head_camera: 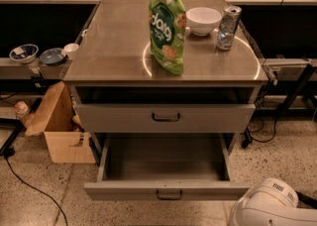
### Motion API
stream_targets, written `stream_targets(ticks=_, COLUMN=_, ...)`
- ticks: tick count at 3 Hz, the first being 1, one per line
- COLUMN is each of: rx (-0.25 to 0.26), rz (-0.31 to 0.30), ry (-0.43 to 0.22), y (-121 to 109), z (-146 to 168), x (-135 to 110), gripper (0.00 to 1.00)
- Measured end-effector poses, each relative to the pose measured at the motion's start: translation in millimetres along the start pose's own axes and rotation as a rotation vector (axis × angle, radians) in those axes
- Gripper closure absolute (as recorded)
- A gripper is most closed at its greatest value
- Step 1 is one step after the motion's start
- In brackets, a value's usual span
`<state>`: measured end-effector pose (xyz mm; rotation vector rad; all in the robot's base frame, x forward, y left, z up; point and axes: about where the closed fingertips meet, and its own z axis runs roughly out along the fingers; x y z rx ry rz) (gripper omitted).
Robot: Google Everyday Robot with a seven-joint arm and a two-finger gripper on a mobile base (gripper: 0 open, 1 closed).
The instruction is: Open middle drawer
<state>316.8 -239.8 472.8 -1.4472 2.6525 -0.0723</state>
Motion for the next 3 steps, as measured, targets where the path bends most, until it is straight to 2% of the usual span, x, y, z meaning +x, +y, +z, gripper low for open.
stream_targets(ticks=2, rx=0.0, rz=0.0, ry=0.0, y=0.0, z=0.0, x=0.0, gripper=0.17)
stream_targets(ticks=3, rx=0.0, rz=0.0, ry=0.0, y=0.0, z=0.0, x=0.0, gripper=0.0)
